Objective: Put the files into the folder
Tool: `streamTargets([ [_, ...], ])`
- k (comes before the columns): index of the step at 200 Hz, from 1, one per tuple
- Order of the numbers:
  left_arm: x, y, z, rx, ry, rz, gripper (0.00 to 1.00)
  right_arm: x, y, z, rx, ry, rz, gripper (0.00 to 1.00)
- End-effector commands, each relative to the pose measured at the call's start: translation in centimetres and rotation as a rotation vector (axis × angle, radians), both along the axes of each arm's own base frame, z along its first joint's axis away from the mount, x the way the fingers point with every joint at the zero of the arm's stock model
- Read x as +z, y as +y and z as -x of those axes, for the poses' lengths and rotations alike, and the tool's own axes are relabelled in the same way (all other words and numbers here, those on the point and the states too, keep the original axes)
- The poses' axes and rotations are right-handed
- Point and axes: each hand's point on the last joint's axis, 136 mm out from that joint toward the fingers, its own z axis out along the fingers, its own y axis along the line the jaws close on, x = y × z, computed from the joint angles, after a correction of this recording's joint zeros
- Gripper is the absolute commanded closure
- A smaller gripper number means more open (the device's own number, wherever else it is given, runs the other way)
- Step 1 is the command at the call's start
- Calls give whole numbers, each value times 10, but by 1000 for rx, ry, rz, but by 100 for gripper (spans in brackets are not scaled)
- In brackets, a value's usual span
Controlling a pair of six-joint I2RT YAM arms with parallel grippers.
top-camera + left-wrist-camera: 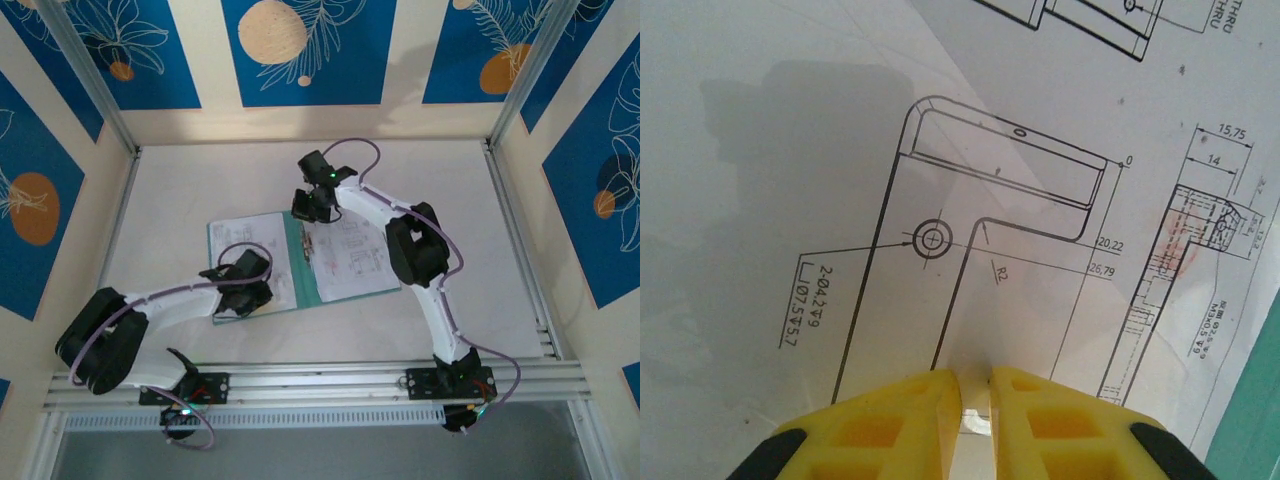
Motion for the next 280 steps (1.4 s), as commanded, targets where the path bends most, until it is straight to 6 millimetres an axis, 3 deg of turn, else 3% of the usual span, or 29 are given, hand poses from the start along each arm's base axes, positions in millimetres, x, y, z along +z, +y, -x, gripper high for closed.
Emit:
streamTargets([
  [1,-28,21,32,-17,128,-70,82,-6,1,0,36,34,12,93],
  [43,-26,21,31,-15,124,-66,82,-23,-5,-2,27,64,43,93],
  [137,-27,20,30,-9,121,-62,83,-28,-2,1,65,83,29,93],
  [207,-28,21,28,22,117,-59,83,-1,1,10,85,47,-6,94],
  [280,-29,23,30,59,115,-47,83,24,-1,47,109,15,-40,93],
])
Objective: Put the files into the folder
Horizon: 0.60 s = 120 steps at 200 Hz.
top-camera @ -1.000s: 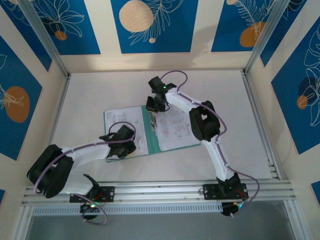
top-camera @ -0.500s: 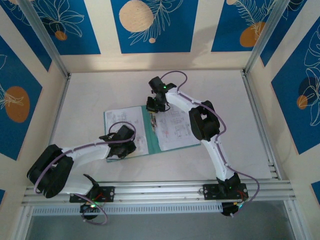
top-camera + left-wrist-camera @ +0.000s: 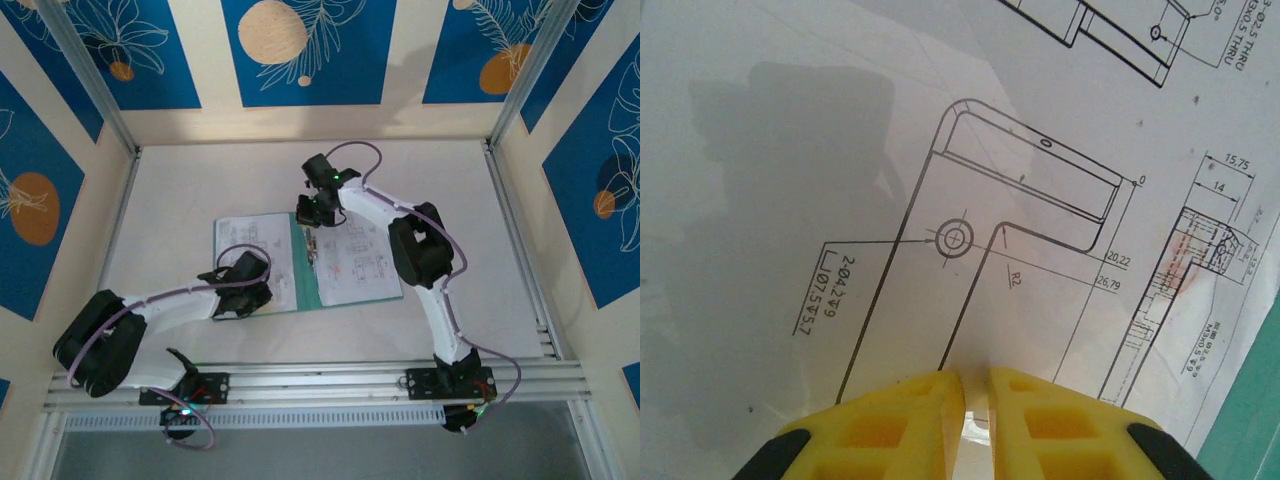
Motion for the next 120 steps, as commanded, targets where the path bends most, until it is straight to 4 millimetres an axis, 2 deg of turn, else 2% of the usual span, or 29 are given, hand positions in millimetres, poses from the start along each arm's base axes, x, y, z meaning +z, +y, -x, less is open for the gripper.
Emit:
streamTargets([
  [1,-29,23,31,28,132,-73,83,21,9,21,40,-8,-46,94],
  [51,-29,22,29,35,127,-64,83,28,9,62,41,0,-74,94],
  [84,-30,21,29,38,127,-57,83,32,-3,82,5,7,-84,93],
  [120,-30,21,29,46,123,-47,83,51,-22,95,-64,-8,-90,93],
])
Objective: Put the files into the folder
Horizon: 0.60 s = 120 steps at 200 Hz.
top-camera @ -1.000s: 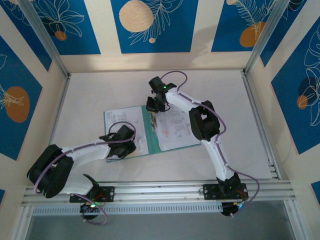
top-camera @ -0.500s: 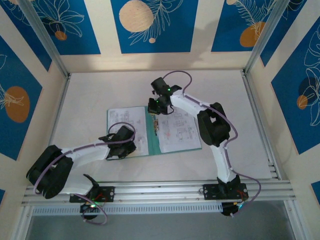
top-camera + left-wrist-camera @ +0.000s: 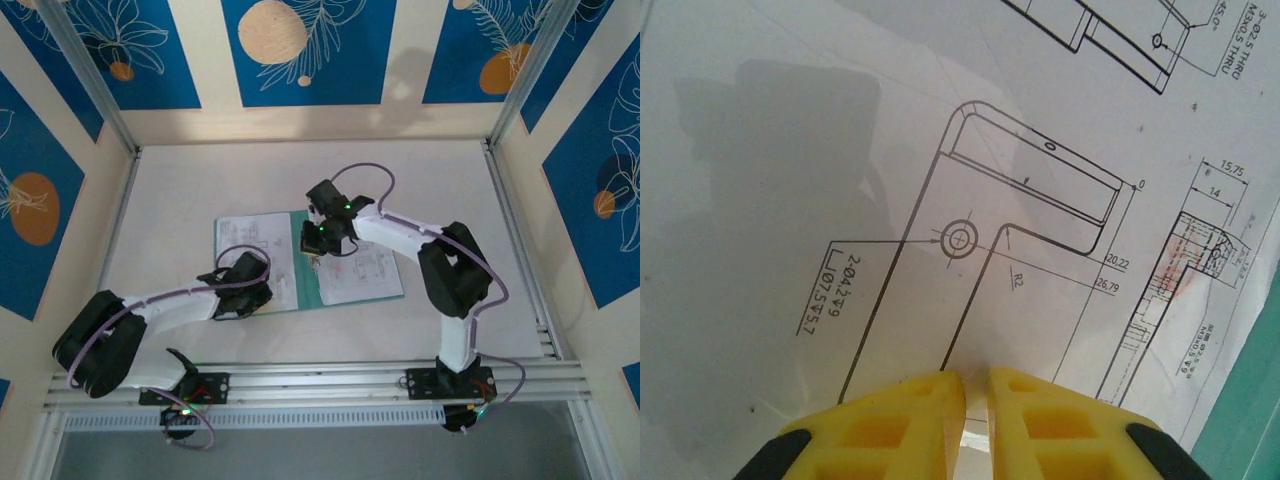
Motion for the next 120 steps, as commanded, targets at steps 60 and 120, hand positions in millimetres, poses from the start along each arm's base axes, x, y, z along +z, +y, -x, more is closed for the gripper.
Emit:
streamTargets([
  [60,-36,12,32,42,134,-5,83,49,-62,25,-317,-21,-144,88],
  [120,-31,-20,32,35,88,20,85,39,-78,22,-502,98,-285,75],
])
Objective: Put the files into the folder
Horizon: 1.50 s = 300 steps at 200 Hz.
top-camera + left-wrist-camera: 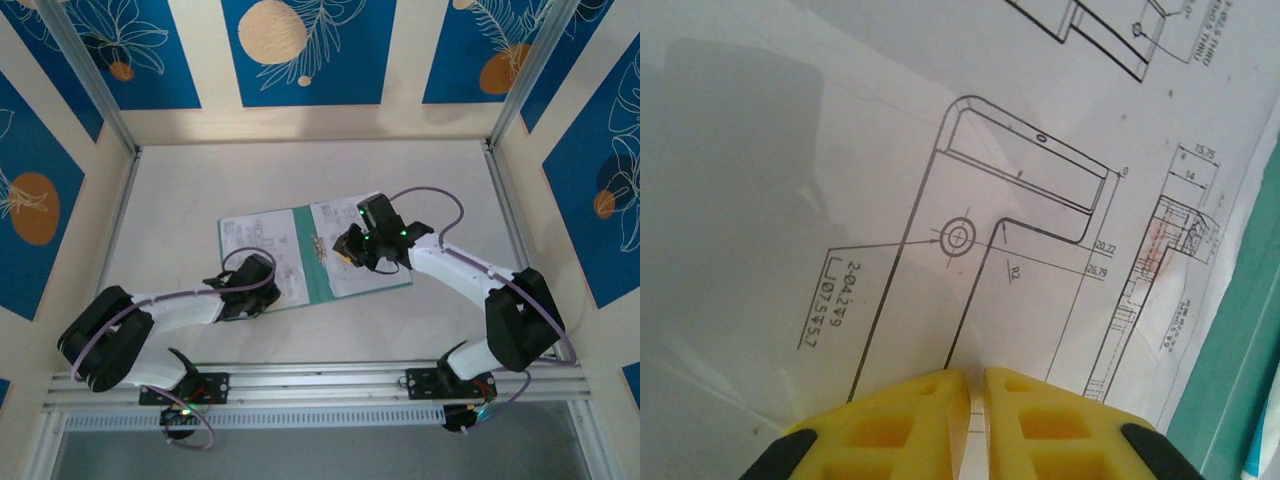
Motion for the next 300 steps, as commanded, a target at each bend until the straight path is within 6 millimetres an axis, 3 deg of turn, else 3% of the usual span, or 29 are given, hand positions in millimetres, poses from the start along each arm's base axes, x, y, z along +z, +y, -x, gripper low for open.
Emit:
streamTargets([
  [1,-31,13,34,14,131,-94,85,9,5,-6,-80,32,-118,75],
  [48,-36,4,36,-3,134,-81,86,-1,12,-23,-170,123,-172,67],
  [128,-34,4,36,-6,129,-83,86,-22,39,-47,-199,181,-215,70],
  [210,-34,4,35,-3,127,-81,86,-39,42,-52,-207,209,-221,74],
  [300,-34,6,36,-4,126,-87,87,-44,41,-52,-213,218,-209,85],
])
